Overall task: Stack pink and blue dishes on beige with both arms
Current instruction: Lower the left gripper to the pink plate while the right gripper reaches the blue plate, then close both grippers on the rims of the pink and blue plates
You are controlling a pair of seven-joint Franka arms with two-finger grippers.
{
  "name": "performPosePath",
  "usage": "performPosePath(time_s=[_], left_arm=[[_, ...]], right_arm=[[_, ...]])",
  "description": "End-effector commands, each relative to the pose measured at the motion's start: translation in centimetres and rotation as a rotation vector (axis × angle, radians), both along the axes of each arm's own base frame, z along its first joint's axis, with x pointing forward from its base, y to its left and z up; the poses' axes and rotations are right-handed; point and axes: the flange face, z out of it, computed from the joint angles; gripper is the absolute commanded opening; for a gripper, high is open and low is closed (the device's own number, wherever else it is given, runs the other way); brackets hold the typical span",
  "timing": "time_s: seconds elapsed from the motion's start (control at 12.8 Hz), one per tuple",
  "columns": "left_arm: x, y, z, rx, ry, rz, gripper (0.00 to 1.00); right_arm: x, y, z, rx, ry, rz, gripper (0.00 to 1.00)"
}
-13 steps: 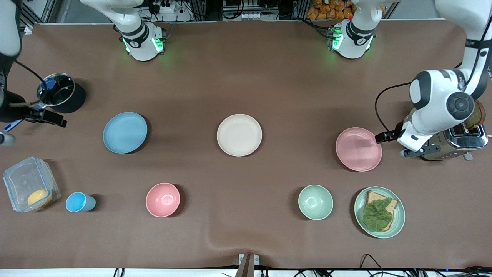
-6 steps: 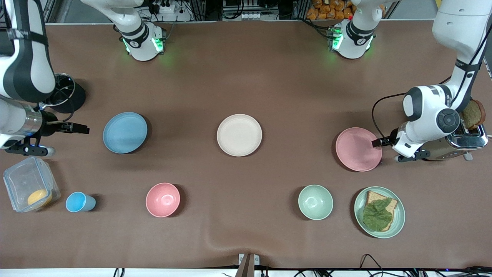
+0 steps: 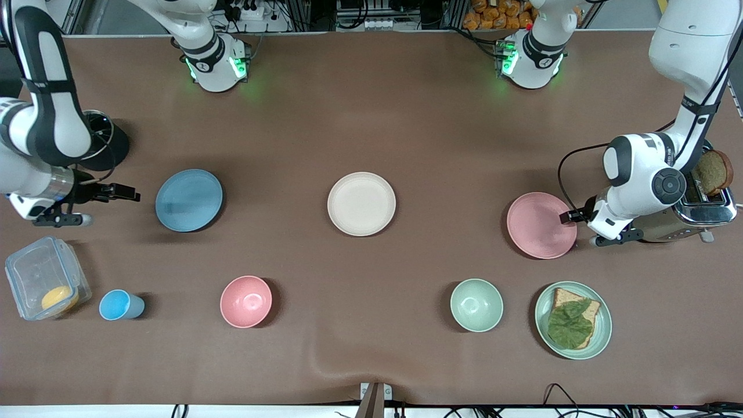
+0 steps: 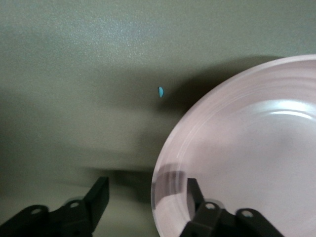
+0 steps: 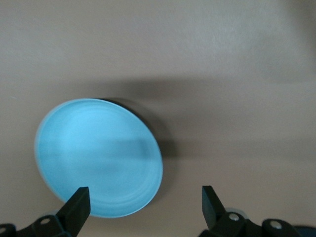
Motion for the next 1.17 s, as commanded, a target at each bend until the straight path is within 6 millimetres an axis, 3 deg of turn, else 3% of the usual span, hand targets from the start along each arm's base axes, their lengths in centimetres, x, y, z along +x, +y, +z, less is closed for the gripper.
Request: performPosePath(time_s=[0.0, 0.16, 0.31, 0.47, 0.62, 0.78, 0.86, 1.09], left_arm=[[0.4, 0.1, -0.1, -0.017, -0.016, 0.007, 0.50], [0.3, 0.1, -0.2, -0.024, -0.015, 0.019, 0.41], [0.3, 0.1, -0.4, -0.025, -0.011, 0.019, 0.28], [0.5, -0.3, -0.2, -0.026, -0.017, 0.011, 0.00], [0.7, -0.7, 0.9, -0.023, -0.033, 0.010, 0.00], [1.3, -1.9, 3.4, -0.026, -0.069, 0.000, 0.00], [1.5, -2.8, 5.1, -0.027, -0.088, -0.010, 0.00], [2.1, -7.0, 11.2, -0.050, -0.116, -0.038, 0.00]], right_arm=[[-1.1, -1.1, -4.0, 0.063, 0.001, 0.023, 1.00], [-1.5, -1.3, -7.3, 0.085, 0.035, 0.027, 1.00], [-1.7, -0.9, -9.1, 0.093, 0.060, 0.040, 1.00], [-1.7, -0.5, -9.9, 0.098, 0.073, 0.049, 1.00], [-1.7, 0.0, -11.0, 0.113, 0.088, 0.045, 0.95], [-1.5, 0.9, -11.3, 0.117, 0.095, 0.056, 0.67], [-1.6, 1.1, -11.7, 0.126, 0.100, 0.050, 0.47], [-1.6, 1.3, -12.0, 0.141, 0.102, 0.072, 0.06]])
